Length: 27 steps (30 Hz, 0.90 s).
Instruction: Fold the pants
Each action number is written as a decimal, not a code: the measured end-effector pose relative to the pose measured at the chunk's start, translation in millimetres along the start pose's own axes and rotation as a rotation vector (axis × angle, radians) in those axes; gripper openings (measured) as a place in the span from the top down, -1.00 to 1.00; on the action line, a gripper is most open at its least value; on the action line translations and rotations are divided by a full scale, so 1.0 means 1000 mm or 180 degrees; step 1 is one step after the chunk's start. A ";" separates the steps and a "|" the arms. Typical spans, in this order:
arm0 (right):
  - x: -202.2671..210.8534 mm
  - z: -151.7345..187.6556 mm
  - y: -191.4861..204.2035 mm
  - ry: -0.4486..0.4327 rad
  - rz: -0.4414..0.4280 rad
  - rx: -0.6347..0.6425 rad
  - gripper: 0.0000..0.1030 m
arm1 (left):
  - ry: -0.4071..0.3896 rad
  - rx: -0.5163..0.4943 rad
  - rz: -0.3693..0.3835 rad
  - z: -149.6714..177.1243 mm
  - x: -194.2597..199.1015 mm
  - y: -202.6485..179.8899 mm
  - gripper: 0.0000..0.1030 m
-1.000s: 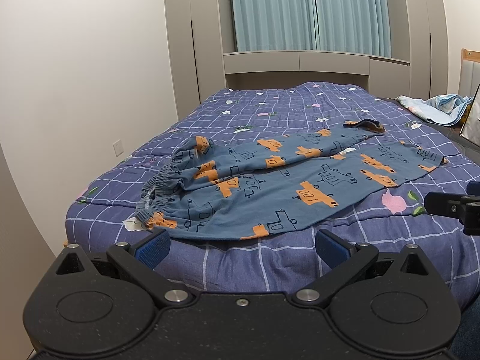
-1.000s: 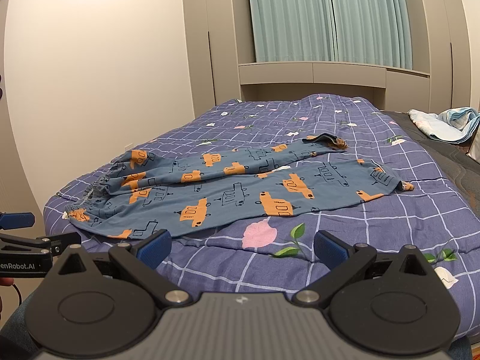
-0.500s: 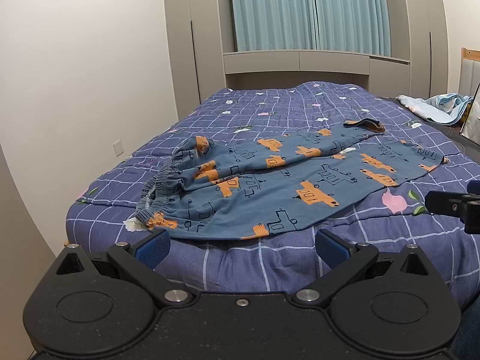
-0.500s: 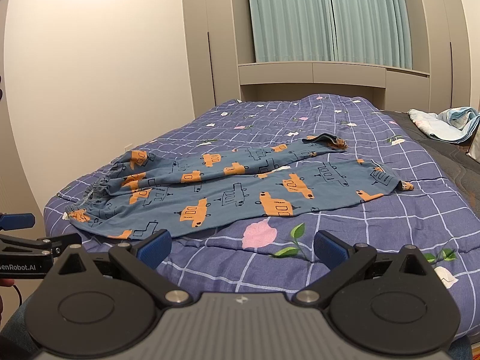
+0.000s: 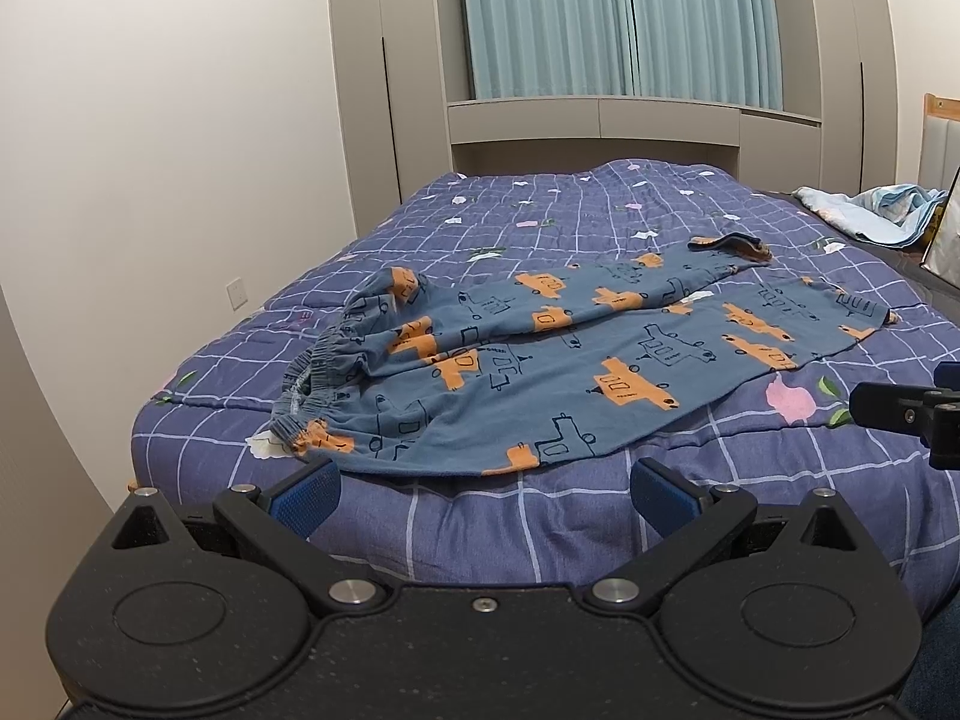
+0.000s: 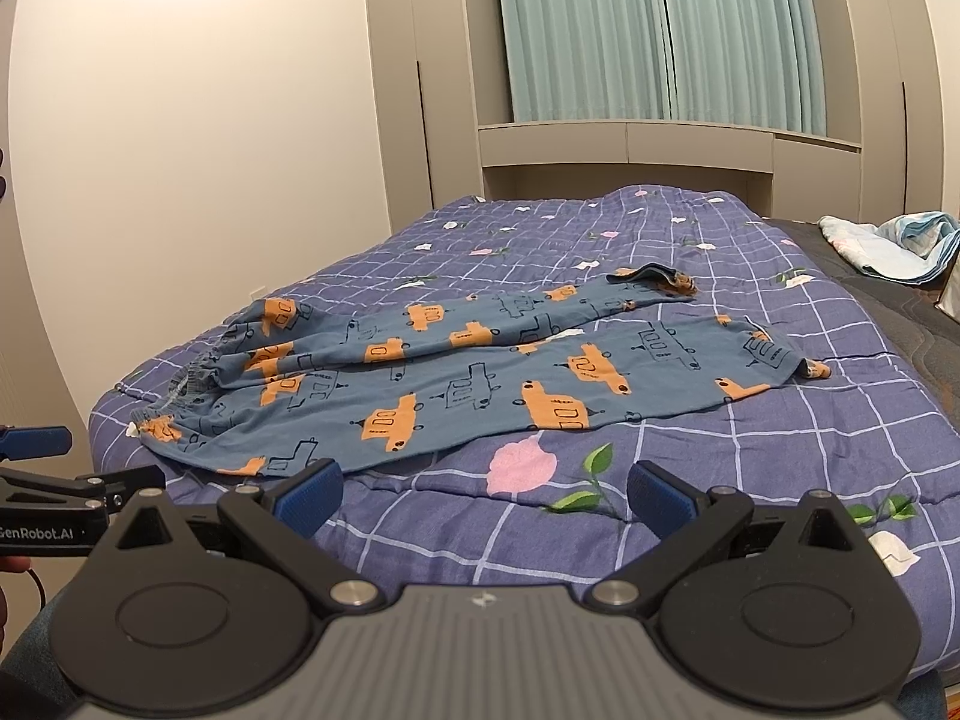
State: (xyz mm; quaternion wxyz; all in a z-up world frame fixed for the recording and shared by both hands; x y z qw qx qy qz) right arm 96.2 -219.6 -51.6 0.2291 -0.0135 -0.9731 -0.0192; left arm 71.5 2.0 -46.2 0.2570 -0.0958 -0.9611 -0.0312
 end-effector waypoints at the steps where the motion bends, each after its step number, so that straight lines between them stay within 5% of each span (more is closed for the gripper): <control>1: -0.001 0.006 -0.001 0.0001 0.0000 0.0000 -1.00 | 0.0005 -0.0001 0.0000 0.001 0.000 0.000 -0.99; 27: -0.010 0.006 0.002 0.0153 -0.0039 -0.0015 -1.00 | 0.0142 -0.0007 0.0011 0.001 -0.010 0.000 -0.99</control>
Point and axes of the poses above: each gripper's, at about its wrist camera, not at the fingertips, and x roughly against the way its jaws point, y to its left, z to its underside, the point moved 8 cm from there along -x, roughly the way its jaws point, and after that the axes turned 10 degrees about z, right-handed, at the moved point
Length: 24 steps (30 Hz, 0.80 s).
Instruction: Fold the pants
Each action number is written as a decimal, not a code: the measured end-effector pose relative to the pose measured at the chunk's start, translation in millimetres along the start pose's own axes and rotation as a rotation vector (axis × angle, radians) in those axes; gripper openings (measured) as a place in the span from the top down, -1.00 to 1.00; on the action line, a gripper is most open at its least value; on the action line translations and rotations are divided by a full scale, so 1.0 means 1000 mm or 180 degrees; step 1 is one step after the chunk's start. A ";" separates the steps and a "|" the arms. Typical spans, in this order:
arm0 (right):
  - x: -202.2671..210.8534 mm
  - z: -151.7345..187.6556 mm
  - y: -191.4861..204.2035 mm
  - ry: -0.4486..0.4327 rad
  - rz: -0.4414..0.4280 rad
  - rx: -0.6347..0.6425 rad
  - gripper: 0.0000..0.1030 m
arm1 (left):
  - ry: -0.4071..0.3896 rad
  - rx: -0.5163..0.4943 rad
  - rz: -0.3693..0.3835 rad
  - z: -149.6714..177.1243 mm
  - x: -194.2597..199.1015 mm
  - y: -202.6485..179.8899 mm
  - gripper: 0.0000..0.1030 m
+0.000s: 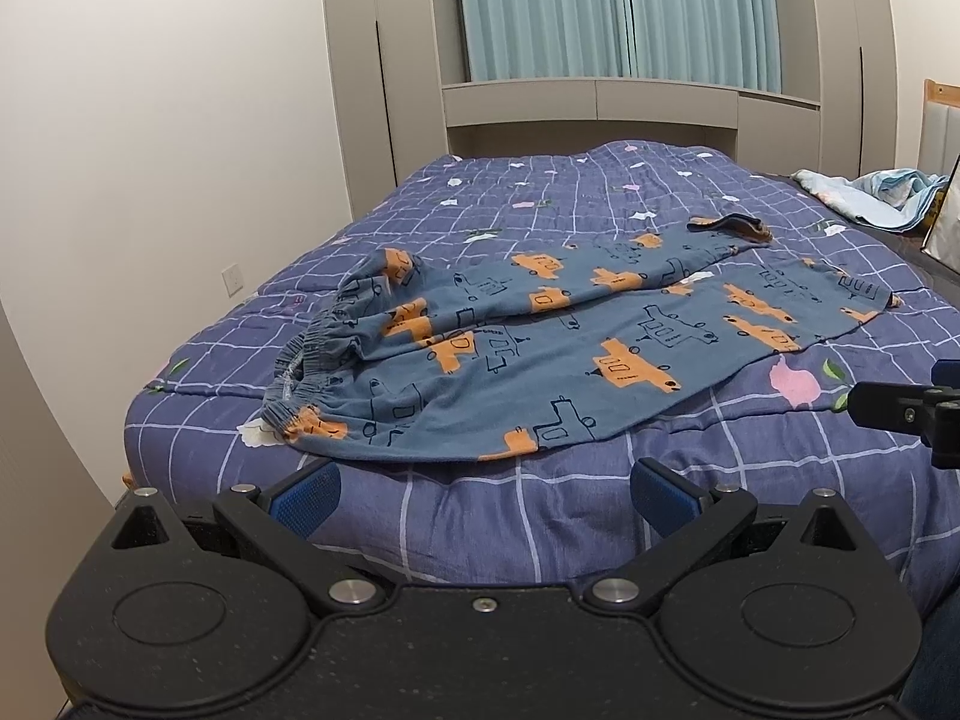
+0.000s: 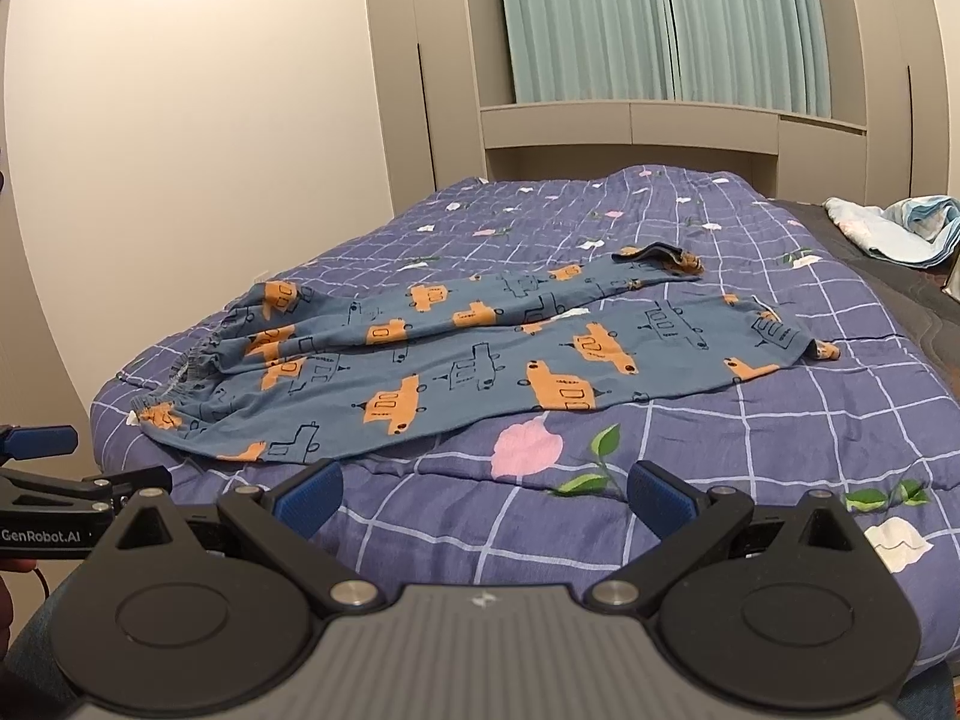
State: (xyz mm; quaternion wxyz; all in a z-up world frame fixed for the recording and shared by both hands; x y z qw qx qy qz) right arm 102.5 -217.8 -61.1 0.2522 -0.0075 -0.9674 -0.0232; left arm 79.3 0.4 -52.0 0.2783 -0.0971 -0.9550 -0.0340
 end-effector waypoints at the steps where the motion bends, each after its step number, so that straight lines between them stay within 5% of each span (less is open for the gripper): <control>1: -0.001 0.000 0.000 0.0017 -0.0008 0.0008 -1.00 | 0.0012 0.0010 0.0009 -0.001 -0.002 0.001 -0.99; 24: -0.107 -0.076 -0.010 0.0163 -0.0165 0.0426 -1.00 | 0.0053 0.0019 -0.0257 -0.103 -0.097 0.049 -0.99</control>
Point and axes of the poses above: each gripper's, at about its wrist camera, not at the fingertips, and x roughly against the way its jaws point, y to its left, z to its underside, the point moved 8 cm from there along -x, roughly the way its jaws point, and after that the axes turned 10 degrees about z, right-handed, at the moved point
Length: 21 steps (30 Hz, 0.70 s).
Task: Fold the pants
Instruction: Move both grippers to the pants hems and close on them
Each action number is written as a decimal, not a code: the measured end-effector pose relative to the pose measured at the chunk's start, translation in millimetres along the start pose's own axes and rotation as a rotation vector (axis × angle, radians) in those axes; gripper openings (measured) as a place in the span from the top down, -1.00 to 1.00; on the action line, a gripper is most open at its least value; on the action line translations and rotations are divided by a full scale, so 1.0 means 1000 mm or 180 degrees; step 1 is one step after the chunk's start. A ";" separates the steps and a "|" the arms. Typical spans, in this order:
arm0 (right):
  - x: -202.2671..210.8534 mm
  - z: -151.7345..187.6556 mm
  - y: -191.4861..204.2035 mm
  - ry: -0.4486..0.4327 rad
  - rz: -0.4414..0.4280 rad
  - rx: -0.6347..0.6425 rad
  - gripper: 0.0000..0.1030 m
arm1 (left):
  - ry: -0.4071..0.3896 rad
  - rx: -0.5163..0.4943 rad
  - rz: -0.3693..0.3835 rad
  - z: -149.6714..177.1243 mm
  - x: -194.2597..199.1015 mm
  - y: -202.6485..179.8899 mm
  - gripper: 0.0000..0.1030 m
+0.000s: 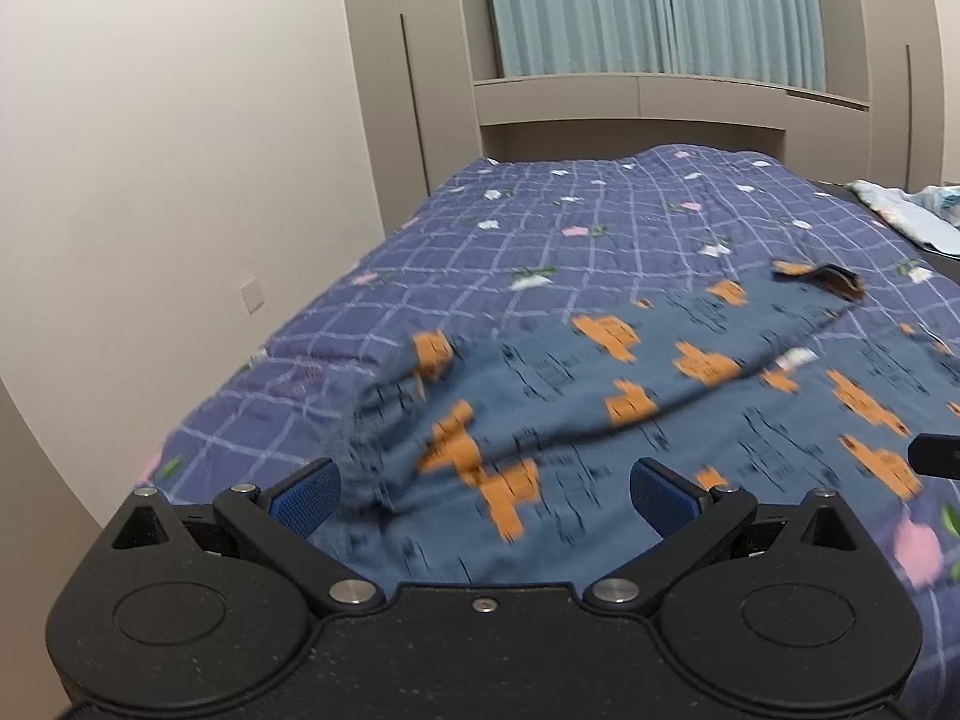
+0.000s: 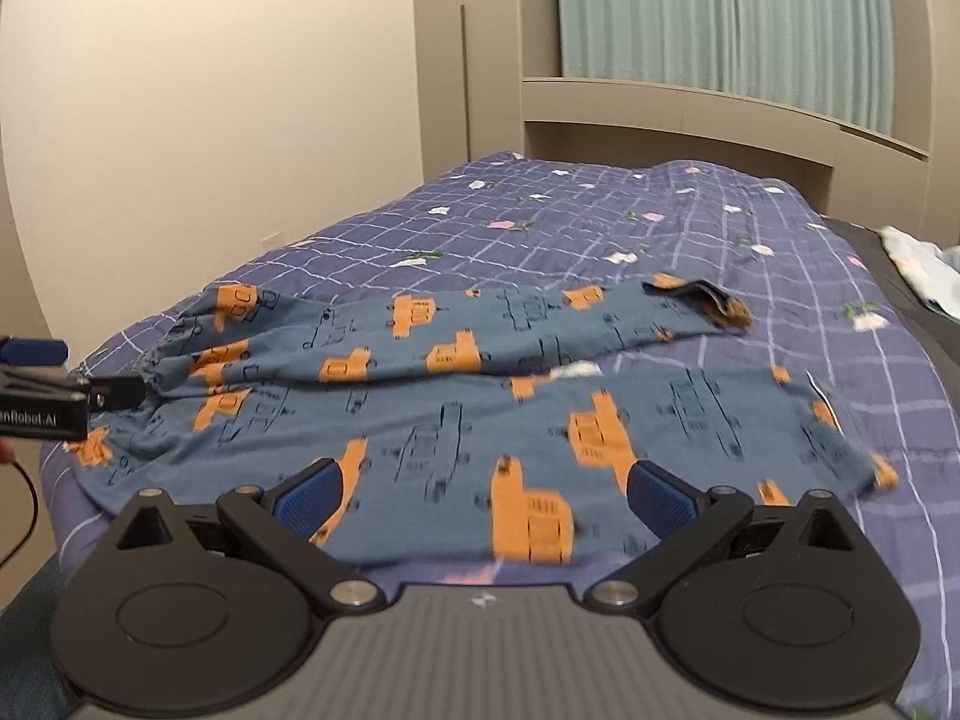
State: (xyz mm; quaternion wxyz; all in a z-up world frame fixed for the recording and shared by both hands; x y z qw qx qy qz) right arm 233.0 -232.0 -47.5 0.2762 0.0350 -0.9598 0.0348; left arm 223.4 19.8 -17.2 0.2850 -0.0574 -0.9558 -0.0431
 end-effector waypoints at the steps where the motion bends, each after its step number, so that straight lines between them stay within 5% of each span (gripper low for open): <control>1: -0.006 -0.005 0.001 -0.0002 -0.0010 0.0033 -1.00 | 0.0000 0.0003 -0.0021 -0.005 -0.004 0.004 -0.99; 13: -0.086 -0.065 0.012 0.0035 -0.0322 0.0602 -1.00 | -0.0001 -0.0272 -0.0188 -0.058 -0.060 0.055 -0.99; 21: -0.160 -0.100 0.028 0.0156 -0.0539 0.1033 -1.00 | 0.0263 -0.0522 0.0094 -0.078 -0.125 0.084 -0.99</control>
Point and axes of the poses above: each gripper's, at about its wrist camera, not at the fingertips, and x roughly against the way its jaws point, y to its left, z to its underside, the point moved 8 cm from there along -x, roughly the way its jaws point, and after that the axes turned 10 degrees about z, right-handed, at the moved point
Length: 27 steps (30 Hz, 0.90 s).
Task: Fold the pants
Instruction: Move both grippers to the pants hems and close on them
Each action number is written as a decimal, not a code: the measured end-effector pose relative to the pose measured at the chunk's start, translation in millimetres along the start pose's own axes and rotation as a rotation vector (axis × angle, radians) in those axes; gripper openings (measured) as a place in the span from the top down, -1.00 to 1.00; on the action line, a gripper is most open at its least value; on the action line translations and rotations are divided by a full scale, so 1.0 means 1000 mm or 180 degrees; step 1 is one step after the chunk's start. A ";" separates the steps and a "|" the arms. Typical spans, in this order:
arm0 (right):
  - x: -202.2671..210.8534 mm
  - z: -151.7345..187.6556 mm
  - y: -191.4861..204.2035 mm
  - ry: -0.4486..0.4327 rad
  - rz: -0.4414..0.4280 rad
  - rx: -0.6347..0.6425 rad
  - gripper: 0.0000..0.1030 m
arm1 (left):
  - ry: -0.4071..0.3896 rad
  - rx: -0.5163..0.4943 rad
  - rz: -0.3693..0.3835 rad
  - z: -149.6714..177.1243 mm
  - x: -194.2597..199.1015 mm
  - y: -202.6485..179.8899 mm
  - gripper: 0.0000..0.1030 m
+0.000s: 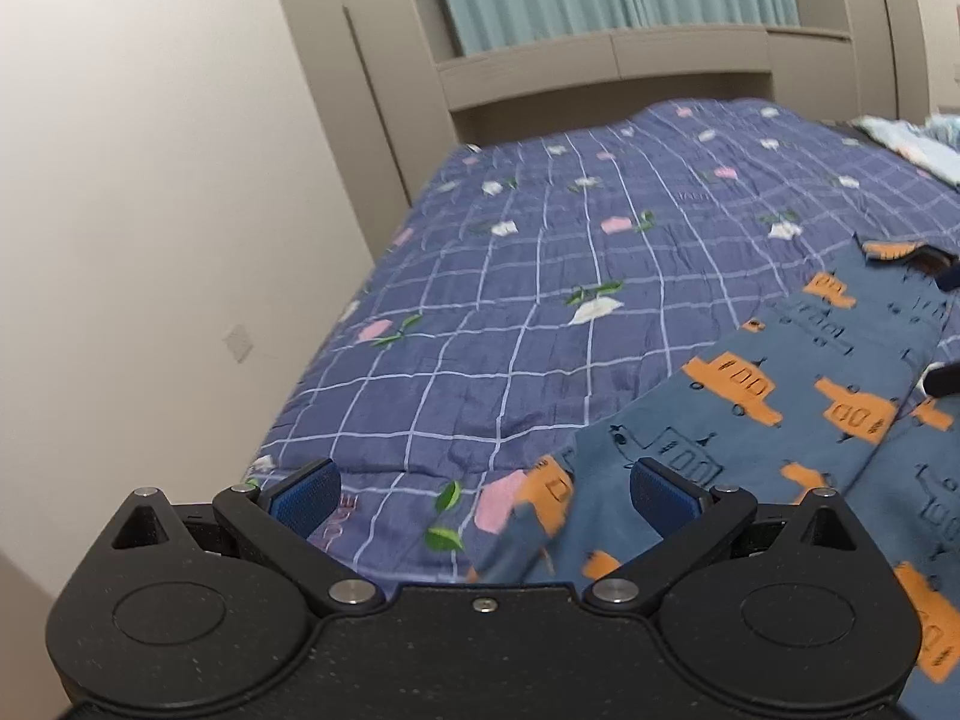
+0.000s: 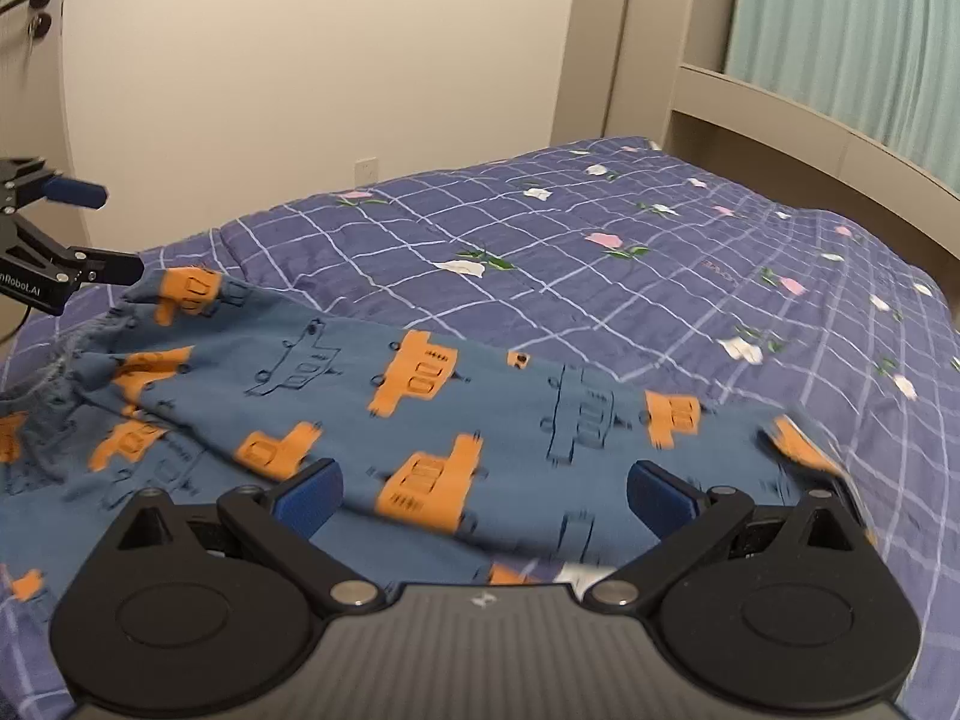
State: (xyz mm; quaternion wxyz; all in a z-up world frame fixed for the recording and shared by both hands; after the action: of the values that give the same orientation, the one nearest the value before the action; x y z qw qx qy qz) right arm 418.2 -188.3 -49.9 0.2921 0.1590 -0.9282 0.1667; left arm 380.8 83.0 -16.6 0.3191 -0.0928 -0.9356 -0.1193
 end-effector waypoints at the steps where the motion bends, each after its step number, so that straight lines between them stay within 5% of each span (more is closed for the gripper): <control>1: -0.008 -0.003 -0.001 0.0023 -0.0003 0.0022 -1.00 | 0.0021 -0.0009 0.0016 -0.002 -0.006 0.004 -0.99; 15: -0.099 -0.028 0.010 0.0233 -0.0137 0.0424 -1.00 | 0.0234 -0.0094 0.0360 -0.010 -0.071 0.032 -0.99; 21: -0.122 -0.041 0.025 0.0222 -0.0366 0.0540 -1.00 | 0.0296 -0.0192 0.0803 -0.012 -0.083 0.027 -0.99; 27: -0.145 -0.050 0.043 0.0305 -0.0890 0.0637 -0.99 | 0.0351 -0.0262 0.1337 -0.012 -0.092 0.035 -0.97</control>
State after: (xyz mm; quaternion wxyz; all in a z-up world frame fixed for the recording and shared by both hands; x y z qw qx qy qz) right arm 538.6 -100.7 -106.8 0.3391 0.3066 -0.8609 0.2233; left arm 468.2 103.8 -58.9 0.3836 -0.2919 -0.8711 -0.0933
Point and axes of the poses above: each gripper's, at about its wrist camera, not at the fingertips, and x roughly against the way its jaws point, y to its left, z to its underside, the point moved 8 cm from there along -x, roughly the way its jaws point, and after that the axes turned 10 degrees about z, right-handed, at the moved point
